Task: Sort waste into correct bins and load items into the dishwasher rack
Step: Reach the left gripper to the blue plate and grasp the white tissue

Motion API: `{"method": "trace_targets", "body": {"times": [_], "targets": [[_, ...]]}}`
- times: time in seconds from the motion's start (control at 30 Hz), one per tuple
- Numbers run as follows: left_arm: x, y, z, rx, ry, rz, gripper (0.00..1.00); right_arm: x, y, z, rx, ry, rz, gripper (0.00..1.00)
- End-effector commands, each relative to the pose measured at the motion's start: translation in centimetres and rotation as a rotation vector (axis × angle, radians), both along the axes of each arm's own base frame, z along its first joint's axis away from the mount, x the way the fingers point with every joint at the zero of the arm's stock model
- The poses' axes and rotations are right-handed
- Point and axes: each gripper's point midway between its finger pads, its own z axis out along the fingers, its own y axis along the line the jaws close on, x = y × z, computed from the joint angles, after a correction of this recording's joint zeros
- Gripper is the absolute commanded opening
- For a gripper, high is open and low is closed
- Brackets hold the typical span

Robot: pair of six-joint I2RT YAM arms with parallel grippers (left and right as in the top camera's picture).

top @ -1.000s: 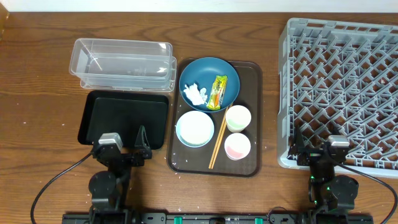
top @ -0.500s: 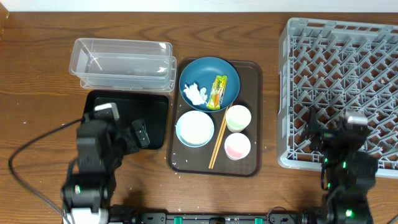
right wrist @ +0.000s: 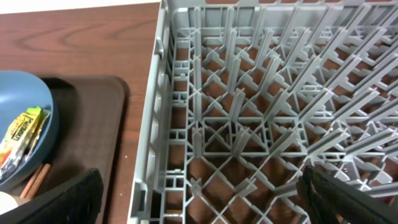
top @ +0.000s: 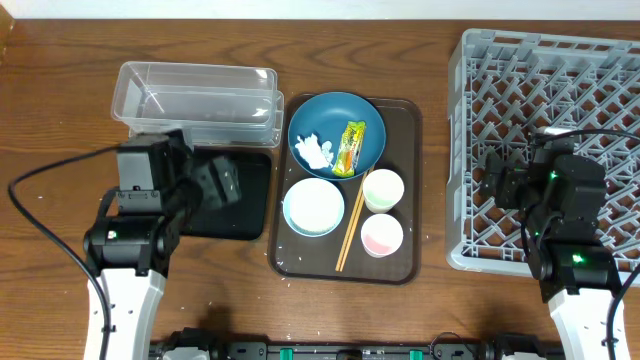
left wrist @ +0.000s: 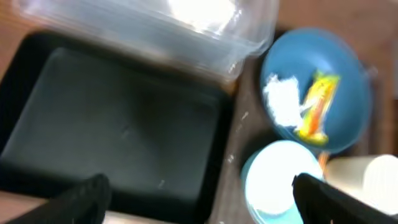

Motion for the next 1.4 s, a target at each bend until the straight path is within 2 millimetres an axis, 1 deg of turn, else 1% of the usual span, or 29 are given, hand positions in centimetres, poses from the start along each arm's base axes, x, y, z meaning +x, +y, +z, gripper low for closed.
{"method": "trace_targets", "body": {"times": [0.0, 0.07, 0.1, 0.13, 0.23, 0.33, 0.43, 0.53, 0.6, 0.63, 0.73, 0.83, 0.9, 1.13, 1.27, 1.33, 1.37], "targets": [[2.1, -1.8, 1.9, -0.041, -0.068, -0.057, 0.94, 0.4, 0.8, 1.3, 0.005, -0.03, 0.034, 0.99], [3.7, -2.4, 2.3, -0.027, -0.092, -0.071, 0.92, 0.4, 0.8, 1.3, 0.005, -0.03, 0.034, 0.99], [4.8, -2.9, 2.5, -0.012, -0.099, -0.081, 0.91, 0.4, 0.8, 1.2, 0.005, -0.029, 0.034, 0.99], [5.3, -3.3, 2.4, -0.005, -0.101, -0.09, 0.91, 0.4, 0.8, 1.2, 0.005, -0.028, 0.034, 0.99], [7.9, -5.2, 1.7, 0.035, -0.097, -0.135, 0.9, 0.4, 0.8, 1.2, 0.005, -0.026, 0.034, 0.99], [9.6, -8.3, -0.3, 0.039, -0.073, -0.21, 0.9, 0.4, 0.8, 1.2, 0.005, -0.026, 0.034, 0.99], [10.5, -11.4, -2.9, 0.048, -0.043, -0.284, 0.89, 0.3, 0.8, 1.1, 0.006, -0.022, 0.034, 0.99], [10.8, -13.8, -5.7, 0.064, -0.005, -0.345, 0.89, 0.3, 0.8, 1.1, 0.006, -0.022, 0.034, 0.99], [10.9, -14.6, -7.7, 0.085, 0.025, -0.362, 0.9, 0.3, 0.8, 1.1, 0.006, -0.022, 0.034, 0.99], [11.0, -15.0, -8.8, 0.096, 0.043, -0.368, 0.89, 0.3, 0.8, 1.1, 0.006, -0.022, 0.034, 0.99], [11.1, -15.8, -11.0, 0.107, 0.077, -0.388, 0.89, 0.3, 0.8, 1.1, 0.006, -0.022, 0.034, 0.99], [11.5, -16.4, -12.7, 0.111, 0.094, -0.397, 0.89, 0.3, 0.8, 1.1, 0.006, -0.022, 0.034, 0.99], [11.5, -16.6, -13.6, 0.115, 0.106, -0.405, 0.86, 0.3, 0.8, 1.1, 0.006, -0.022, 0.034, 0.99], [11.1, -17.2, -16.2, 0.146, 0.15, -0.422, 0.85, 0.3, 0.8, 1.1, 0.006, -0.022, 0.034, 0.99], [11.1, -17.1, -16.8, 0.168, 0.157, -0.418, 0.84, 0.3, 0.8, 1.1, 0.006, -0.022, 0.034, 0.99], [11.1, -17.1, -17.1, 0.169, 0.162, -0.418, 0.79, 0.3, 0.8, 1.1, 0.006, -0.02, 0.034, 0.99], [11.0, -17.1, -17.3, 0.17, 0.166, -0.419, 0.74, 0.3, 0.8, 1.1, 0.006, -0.02, 0.034, 0.99]]}}
